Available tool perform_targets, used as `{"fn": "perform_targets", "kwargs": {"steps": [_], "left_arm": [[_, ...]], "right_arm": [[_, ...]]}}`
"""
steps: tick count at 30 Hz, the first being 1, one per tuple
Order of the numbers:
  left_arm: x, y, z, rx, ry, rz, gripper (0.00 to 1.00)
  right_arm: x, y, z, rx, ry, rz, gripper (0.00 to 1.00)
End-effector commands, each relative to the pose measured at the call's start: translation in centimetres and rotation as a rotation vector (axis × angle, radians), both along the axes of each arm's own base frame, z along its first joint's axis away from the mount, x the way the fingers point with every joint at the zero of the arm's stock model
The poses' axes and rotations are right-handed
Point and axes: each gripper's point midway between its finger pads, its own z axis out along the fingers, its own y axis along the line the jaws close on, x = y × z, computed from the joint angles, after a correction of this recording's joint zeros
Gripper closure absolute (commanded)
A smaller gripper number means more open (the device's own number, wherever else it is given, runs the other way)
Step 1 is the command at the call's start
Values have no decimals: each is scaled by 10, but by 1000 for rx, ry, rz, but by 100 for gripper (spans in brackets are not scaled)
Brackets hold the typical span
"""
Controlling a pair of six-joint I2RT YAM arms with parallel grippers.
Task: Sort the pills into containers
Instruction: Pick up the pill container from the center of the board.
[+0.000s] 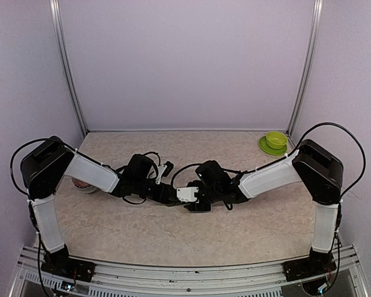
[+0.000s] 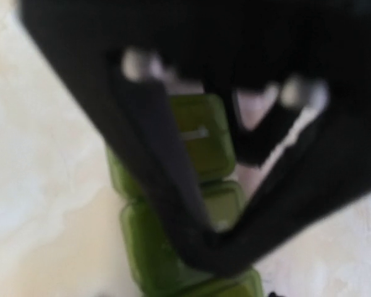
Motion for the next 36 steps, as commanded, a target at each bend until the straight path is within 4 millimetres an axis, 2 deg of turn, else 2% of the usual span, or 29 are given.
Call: {"fn": "perform_targets", "kwargs": {"steps": [1, 5, 9, 15, 20, 24, 29, 36], "left_arm": [[-18, 34, -27, 147, 69, 44, 35], [-15, 37, -7, 119, 19, 54, 20], [-22, 42, -1, 128, -20, 26, 2], [-39, 41, 9, 106, -170, -98, 1], [-39, 33, 9, 137, -277, -175, 1], [-37, 21, -3, 235, -356, -246, 1], [-27, 9, -28, 335, -390, -304, 1], [-19, -1, -40, 348, -411, -321, 7]], "right_arm": [[-8, -13, -4, -47, 77, 22, 43], [-10, -10, 5, -13, 111, 24, 43], [-16, -12, 6, -1, 130, 44, 40], [-11, -17, 16, 47, 214, 30, 39], [-10, -26, 26, 92, 234, -12, 39], [-8, -35, 33, 114, 228, -60, 39], [-9, -44, 44, 160, 227, -109, 39], [-12, -57, 58, 210, 202, -153, 39]]}}
